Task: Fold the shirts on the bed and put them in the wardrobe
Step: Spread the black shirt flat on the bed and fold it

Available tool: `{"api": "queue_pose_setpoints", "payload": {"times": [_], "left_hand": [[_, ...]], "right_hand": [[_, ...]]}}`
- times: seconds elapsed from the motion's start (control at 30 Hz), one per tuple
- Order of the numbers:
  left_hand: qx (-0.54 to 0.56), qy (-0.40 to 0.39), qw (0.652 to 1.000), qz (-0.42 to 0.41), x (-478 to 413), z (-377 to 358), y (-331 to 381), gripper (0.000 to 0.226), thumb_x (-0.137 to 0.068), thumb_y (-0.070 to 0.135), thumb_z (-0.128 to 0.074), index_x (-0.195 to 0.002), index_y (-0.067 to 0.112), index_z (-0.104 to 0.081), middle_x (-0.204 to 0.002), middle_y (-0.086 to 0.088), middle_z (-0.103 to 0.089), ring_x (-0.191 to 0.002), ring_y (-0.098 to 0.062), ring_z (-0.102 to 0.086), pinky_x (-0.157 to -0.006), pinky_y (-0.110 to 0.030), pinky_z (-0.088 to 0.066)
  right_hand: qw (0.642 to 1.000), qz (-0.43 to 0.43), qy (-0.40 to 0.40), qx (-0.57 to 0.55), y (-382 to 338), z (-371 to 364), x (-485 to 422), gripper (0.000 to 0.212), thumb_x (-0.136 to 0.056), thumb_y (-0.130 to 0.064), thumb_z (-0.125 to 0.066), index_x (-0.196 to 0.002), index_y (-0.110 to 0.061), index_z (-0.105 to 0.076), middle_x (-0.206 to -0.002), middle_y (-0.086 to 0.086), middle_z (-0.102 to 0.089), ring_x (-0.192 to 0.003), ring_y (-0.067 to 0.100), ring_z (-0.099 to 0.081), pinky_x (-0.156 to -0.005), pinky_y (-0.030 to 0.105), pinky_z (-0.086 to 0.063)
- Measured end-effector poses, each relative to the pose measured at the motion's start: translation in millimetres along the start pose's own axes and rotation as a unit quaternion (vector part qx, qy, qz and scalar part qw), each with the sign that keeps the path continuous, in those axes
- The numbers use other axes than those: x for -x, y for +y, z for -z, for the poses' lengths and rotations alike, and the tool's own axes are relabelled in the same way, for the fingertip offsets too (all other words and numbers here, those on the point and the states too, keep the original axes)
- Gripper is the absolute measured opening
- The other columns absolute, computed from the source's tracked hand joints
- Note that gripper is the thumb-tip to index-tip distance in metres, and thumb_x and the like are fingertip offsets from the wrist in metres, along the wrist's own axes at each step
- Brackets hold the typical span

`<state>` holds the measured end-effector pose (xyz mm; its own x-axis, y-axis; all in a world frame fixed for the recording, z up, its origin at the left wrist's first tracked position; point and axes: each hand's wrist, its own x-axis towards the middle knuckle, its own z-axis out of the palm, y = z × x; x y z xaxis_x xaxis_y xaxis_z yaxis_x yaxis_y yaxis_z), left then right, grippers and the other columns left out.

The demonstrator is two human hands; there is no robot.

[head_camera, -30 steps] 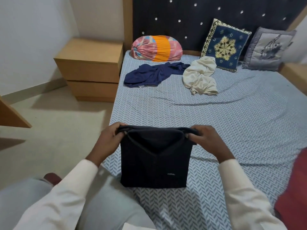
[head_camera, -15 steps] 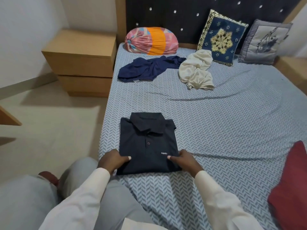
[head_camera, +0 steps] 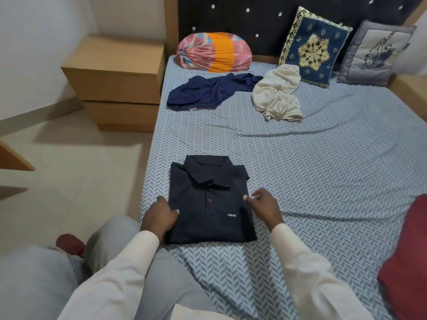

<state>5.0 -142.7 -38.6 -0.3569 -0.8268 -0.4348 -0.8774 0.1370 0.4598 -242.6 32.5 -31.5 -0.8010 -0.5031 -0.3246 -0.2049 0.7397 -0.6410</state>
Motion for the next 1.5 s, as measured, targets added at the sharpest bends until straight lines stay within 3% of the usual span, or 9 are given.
{"api": "queue_pose_setpoints", "payload": {"times": [0.13, 0.37, 0.5, 0.67, 0.9, 1.03, 1.17, 1.3, 1.5], "left_hand": [[0.104, 0.035, 0.993, -0.032, -31, 15, 14, 0.035, -0.089, 0.022, -0.063, -0.119, 0.004, -0.055, -0.118, -0.018, -0.063, -0.112, -0.034, -0.058, -0.090, -0.035, -0.044], [0.212, 0.029, 0.977, -0.020, -87, 29, 37, 0.030, -0.091, 0.030, -0.062, -0.115, 0.013, -0.059, -0.114, -0.006, -0.065, -0.109, -0.026, -0.059, -0.094, -0.035, -0.046], [0.191, 0.057, 0.980, -0.023, -109, 23, 42, 0.021, -0.088, 0.033, -0.063, -0.104, 0.018, -0.062, -0.106, -0.004, -0.066, -0.101, -0.026, -0.061, -0.091, -0.039, -0.049], [0.164, 0.065, 0.984, 0.010, -117, 16, 40, 0.017, -0.090, 0.032, -0.061, -0.100, 0.020, -0.061, -0.107, -0.004, -0.067, -0.100, -0.028, -0.060, -0.086, -0.035, -0.047], [0.184, 0.073, 0.980, 0.004, -118, 13, 36, 0.021, -0.090, 0.031, -0.062, -0.104, 0.016, -0.064, -0.111, -0.006, -0.068, -0.104, -0.028, -0.060, -0.087, -0.034, -0.046], [0.186, 0.058, 0.981, 0.013, -121, 17, 38, 0.014, -0.091, 0.028, -0.061, -0.098, 0.015, -0.063, -0.107, -0.007, -0.067, -0.102, -0.028, -0.059, -0.085, -0.032, -0.043], [0.155, 0.039, 0.987, 0.025, -128, 21, 37, 0.017, -0.090, 0.030, -0.062, -0.094, 0.013, -0.060, -0.103, -0.007, -0.066, -0.100, -0.030, -0.059, -0.081, -0.032, -0.043], [0.116, 0.032, 0.993, 0.023, -117, 20, 35, 0.032, -0.092, 0.041, -0.056, -0.096, 0.010, -0.062, -0.104, -0.010, -0.067, -0.098, -0.032, -0.060, -0.079, -0.034, -0.044], [0.016, -0.008, 1.000, -0.002, -52, 7, 7, 0.049, -0.086, 0.060, -0.056, -0.070, 0.013, -0.057, -0.093, -0.012, -0.067, -0.087, -0.032, -0.064, -0.077, -0.035, -0.051]], "right_hand": [[0.998, 0.055, 0.032, 0.004, -37, -9, -46, 0.028, -0.088, -0.030, -0.067, -0.110, -0.012, -0.065, -0.104, 0.007, -0.069, -0.101, 0.024, -0.063, -0.085, 0.030, -0.044], [0.999, -0.034, 0.028, 0.017, -54, -23, -89, 0.013, -0.084, -0.028, -0.065, -0.091, -0.019, -0.071, -0.097, 0.006, -0.072, -0.098, 0.027, -0.065, -0.085, 0.033, -0.049], [0.995, -0.034, 0.070, -0.065, -54, -25, -97, 0.011, -0.085, -0.024, -0.062, -0.093, -0.020, -0.069, -0.094, 0.000, -0.071, -0.093, 0.023, -0.065, -0.084, 0.035, -0.052], [0.994, -0.036, 0.077, -0.062, -41, -32, -92, 0.032, -0.080, -0.037, -0.070, -0.103, -0.017, -0.060, -0.096, 0.000, -0.067, -0.089, 0.021, -0.064, -0.084, 0.038, -0.053], [0.996, 0.023, 0.081, 0.016, -36, -33, -90, 0.014, -0.087, -0.028, -0.066, -0.086, -0.014, -0.067, -0.088, 0.000, -0.068, -0.085, 0.020, -0.062, -0.070, 0.029, -0.041], [0.995, -0.032, 0.089, -0.001, -46, -31, -89, 0.015, -0.092, -0.030, -0.055, -0.094, -0.015, -0.058, -0.088, 0.000, -0.062, -0.082, 0.022, -0.054, -0.071, 0.031, -0.037], [0.993, -0.092, 0.055, -0.052, -45, -37, -94, 0.014, -0.092, -0.029, -0.051, -0.089, -0.016, -0.053, -0.093, 0.005, -0.063, -0.088, 0.026, -0.059, -0.080, 0.038, -0.048], [0.995, -0.090, 0.046, 0.005, -45, -33, -89, 0.024, -0.095, -0.041, -0.051, -0.091, -0.017, -0.054, -0.099, 0.006, -0.065, -0.093, 0.028, -0.059, -0.077, 0.035, -0.043], [0.995, -0.092, -0.011, 0.022, -24, -22, -49, 0.057, -0.083, -0.072, -0.049, -0.084, -0.016, -0.057, -0.091, 0.004, -0.065, -0.088, 0.026, -0.061, -0.078, 0.036, -0.045]]}}
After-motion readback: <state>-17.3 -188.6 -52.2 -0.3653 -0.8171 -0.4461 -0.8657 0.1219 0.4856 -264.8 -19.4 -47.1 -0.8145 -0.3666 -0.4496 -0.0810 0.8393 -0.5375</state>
